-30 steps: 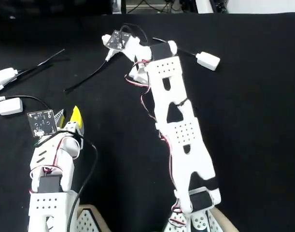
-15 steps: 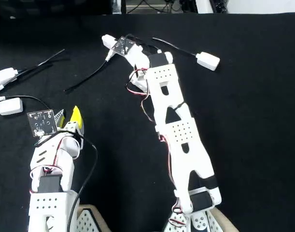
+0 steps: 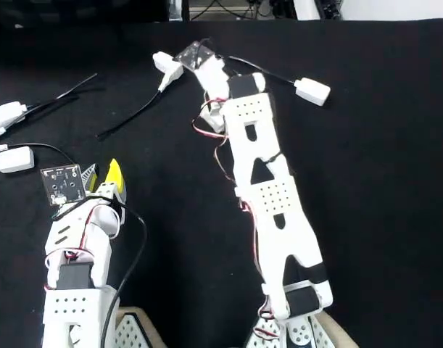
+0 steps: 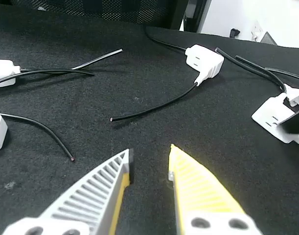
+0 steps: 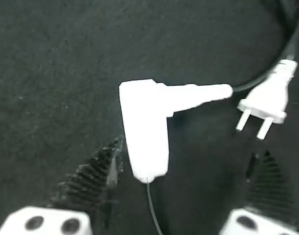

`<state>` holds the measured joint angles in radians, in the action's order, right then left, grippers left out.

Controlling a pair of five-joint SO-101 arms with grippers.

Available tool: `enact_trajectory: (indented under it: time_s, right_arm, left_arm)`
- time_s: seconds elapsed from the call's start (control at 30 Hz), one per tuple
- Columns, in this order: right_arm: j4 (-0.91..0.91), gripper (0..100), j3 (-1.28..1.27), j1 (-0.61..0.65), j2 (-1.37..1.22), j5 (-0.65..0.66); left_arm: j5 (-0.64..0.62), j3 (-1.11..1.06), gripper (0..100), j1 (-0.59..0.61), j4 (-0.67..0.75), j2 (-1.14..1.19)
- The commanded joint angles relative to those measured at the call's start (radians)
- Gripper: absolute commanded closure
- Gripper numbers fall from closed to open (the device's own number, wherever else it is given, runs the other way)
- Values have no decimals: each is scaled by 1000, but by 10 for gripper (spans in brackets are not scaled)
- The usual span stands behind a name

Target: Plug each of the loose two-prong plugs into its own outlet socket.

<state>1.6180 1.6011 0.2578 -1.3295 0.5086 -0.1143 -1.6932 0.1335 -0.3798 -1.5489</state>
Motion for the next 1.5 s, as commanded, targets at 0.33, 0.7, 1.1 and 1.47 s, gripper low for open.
enact_trajectory:
  time_s: [0.33,0.7,1.1,1.47]
  right_arm:
    - [43,616,64,-153,268,-18]
    - [15,617,54,-433,240,-290]
    - [-163,617,61,-470,96,368]
    - [-402,617,58,-509,-150,649]
  left_arm:
    - [5,-16,855,-1,0,-2]
    - [2,-16,855,-1,-2,-2]
    - [2,-16,855,-105,-3,0]
    - [2,-15,855,-162,92,150]
